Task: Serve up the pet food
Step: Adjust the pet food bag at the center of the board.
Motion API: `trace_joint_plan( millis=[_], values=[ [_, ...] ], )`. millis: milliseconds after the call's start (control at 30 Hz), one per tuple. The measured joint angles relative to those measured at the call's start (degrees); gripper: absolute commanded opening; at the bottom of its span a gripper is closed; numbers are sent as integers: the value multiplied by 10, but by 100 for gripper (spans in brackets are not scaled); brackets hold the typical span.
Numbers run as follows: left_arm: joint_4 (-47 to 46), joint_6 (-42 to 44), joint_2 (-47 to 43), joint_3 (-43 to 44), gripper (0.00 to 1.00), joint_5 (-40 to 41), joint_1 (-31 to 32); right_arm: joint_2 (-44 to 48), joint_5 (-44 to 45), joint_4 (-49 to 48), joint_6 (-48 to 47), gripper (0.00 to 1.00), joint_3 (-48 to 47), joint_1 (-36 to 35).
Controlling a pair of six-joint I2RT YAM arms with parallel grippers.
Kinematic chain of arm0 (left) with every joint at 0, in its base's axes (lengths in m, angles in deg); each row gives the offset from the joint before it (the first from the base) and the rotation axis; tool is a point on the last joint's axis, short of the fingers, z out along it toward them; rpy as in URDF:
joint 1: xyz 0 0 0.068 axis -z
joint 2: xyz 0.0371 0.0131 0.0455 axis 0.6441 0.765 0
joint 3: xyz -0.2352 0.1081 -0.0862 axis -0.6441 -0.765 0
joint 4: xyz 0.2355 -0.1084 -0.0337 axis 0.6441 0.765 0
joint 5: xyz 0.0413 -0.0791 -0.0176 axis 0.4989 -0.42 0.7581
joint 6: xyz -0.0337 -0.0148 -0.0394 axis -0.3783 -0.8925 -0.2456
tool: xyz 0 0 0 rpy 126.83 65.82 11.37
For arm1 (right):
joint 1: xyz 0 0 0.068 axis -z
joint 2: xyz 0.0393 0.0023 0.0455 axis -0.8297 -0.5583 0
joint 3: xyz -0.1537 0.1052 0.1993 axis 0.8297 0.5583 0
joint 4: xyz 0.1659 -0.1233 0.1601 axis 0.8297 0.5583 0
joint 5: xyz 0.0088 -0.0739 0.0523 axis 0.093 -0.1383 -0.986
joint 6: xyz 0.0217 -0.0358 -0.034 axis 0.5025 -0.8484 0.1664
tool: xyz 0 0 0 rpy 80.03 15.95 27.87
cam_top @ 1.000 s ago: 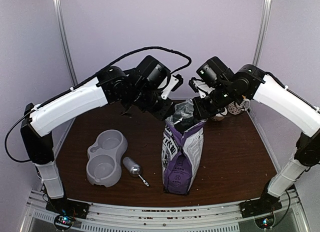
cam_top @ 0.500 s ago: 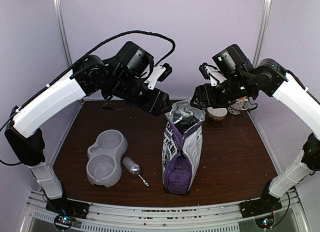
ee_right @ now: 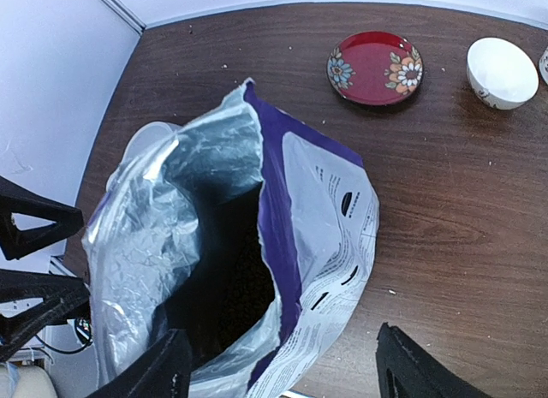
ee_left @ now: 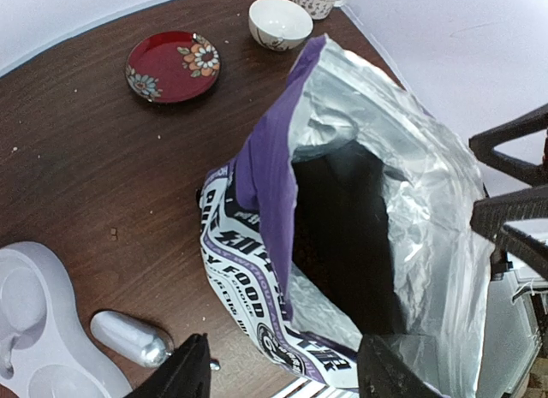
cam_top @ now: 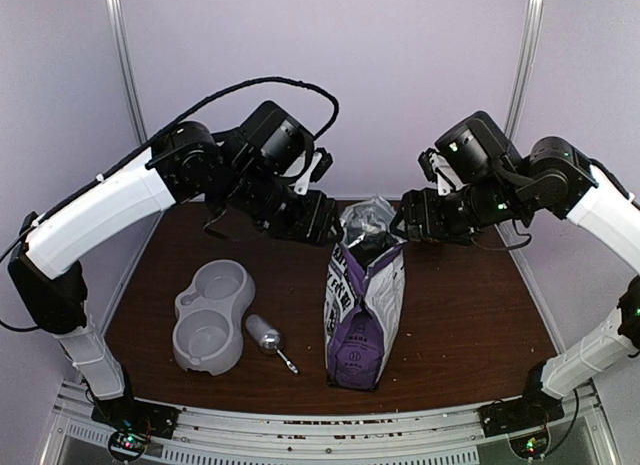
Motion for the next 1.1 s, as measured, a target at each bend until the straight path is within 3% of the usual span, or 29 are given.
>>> trace_joint_plan(
  millis=[400, 667, 800, 1000, 1100],
  values=[
    [-15, -71, 0, -11, 64, 6, 4, 2, 11, -30, 71, 79, 35, -39],
    [-33, -78, 5, -22, 60, -3, 4, 1, 12, -59, 82, 60, 61, -45],
    [-42, -80, 15, -23, 44, -3, 4, -2, 13, -70, 84, 44, 70, -45],
    [-58, -80, 21, -31, 0, -3, 5, -9, 16, -76, 80, 11, 74, -45],
    [-59, -79, 22, -31, 0, 1, 6, -10, 22, -73, 78, 0, 74, -45]
  ],
)
